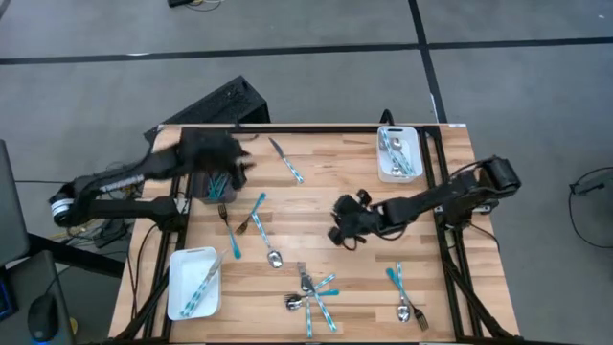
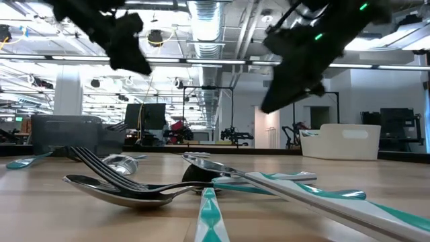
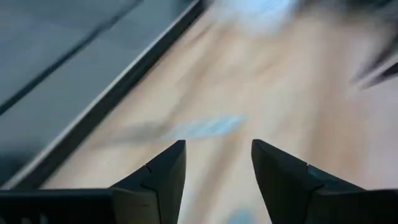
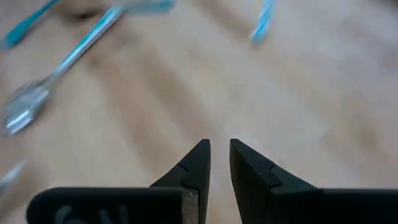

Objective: Sort silverware by color (type)
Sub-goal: Put the blue fork into the black bin

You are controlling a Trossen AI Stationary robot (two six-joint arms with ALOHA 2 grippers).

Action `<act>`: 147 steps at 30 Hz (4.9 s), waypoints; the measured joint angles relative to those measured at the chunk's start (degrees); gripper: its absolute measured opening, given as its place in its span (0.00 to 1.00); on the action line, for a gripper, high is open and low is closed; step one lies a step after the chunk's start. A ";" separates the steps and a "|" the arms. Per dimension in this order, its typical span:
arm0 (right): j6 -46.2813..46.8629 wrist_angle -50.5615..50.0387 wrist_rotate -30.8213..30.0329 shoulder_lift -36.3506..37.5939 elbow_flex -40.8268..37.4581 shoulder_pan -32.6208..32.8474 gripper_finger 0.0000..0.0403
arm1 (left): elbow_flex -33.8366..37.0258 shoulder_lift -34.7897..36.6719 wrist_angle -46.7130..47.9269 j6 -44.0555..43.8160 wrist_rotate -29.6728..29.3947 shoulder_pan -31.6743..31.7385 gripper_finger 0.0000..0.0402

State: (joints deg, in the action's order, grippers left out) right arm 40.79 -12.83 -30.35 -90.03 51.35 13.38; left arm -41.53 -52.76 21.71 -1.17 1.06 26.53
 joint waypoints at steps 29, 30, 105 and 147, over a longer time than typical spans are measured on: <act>59.93 -34.75 22.06 0.45 4.60 26.90 0.29 | 11.89 -20.15 -60.23 5.76 -9.20 -24.76 0.45; 61.26 -35.83 22.41 0.43 5.63 27.56 0.30 | 10.83 -21.83 -60.28 5.23 -9.54 -24.76 0.45; 29.98 -43.10 17.06 -22.11 35.53 13.63 0.07 | 3.65 -32.66 -55.93 34.60 10.02 -35.61 0.45; -18.93 -48.58 1.73 -20.21 42.85 -1.84 0.18 | -5.01 -10.55 11.67 -2.07 -28.00 -38.80 0.00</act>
State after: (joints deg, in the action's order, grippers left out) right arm 21.86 -61.41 -28.62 -110.24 94.21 11.54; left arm -46.54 -63.31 33.38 -3.24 -26.94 -12.27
